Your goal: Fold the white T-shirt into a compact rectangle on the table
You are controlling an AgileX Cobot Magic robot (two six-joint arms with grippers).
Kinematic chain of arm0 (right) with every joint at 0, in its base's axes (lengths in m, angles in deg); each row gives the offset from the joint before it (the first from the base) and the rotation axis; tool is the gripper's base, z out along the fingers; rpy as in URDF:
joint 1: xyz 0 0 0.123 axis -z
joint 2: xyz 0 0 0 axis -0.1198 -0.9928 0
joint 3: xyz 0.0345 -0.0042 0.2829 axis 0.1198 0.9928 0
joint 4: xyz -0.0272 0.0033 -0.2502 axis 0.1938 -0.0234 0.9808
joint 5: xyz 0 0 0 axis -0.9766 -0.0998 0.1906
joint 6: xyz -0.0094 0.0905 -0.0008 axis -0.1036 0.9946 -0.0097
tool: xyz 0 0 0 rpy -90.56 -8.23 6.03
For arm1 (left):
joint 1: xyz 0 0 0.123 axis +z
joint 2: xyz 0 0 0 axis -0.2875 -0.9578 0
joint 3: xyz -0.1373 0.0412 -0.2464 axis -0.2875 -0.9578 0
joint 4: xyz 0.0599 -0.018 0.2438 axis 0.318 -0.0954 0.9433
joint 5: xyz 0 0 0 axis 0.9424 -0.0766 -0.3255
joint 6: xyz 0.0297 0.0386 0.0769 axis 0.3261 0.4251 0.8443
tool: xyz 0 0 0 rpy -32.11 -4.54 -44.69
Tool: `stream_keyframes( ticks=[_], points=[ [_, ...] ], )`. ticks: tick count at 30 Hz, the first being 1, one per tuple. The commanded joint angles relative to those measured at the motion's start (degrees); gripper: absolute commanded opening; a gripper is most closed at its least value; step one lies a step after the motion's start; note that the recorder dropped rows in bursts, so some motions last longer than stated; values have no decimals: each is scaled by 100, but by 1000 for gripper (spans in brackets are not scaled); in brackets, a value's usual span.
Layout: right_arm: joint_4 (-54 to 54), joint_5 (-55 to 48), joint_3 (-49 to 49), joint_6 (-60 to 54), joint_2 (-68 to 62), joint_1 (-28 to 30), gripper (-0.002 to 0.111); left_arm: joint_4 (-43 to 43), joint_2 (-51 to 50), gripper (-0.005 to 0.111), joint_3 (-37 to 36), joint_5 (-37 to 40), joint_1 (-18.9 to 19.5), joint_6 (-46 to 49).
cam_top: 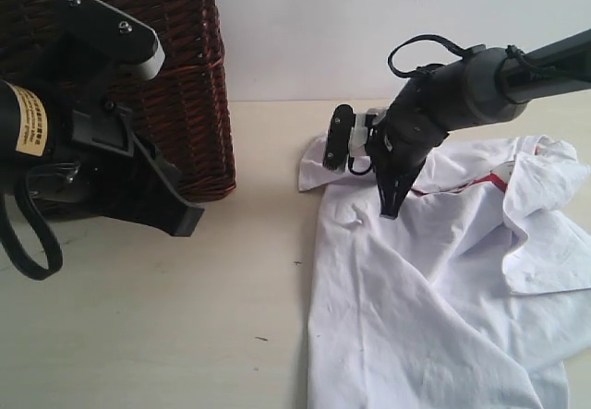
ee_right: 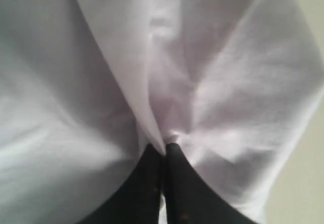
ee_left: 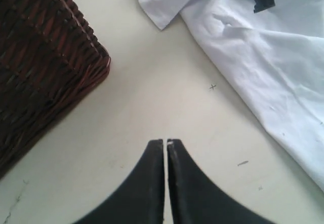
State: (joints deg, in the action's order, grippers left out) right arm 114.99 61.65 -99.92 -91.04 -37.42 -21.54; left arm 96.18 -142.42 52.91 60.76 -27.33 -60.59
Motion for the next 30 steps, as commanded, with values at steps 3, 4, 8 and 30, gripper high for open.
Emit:
stream_keyframes(
  ticks=[3,4,8,30],
  points=[
    [1105,66,-778,1174,96,-1,0,20,52,5,-31,-168,16,-47],
    [1105,131,-874,1128,113,-1,0,20,52,5,-31,-168,16,-47],
    [1414,601,-1329,1089,72,13,0,75,52,5,-31,-168,16,-35],
    [2607,-2625,-4595,4035,-1594,651,40,164,41,5,-324,-480,16,-46]
  ],
)
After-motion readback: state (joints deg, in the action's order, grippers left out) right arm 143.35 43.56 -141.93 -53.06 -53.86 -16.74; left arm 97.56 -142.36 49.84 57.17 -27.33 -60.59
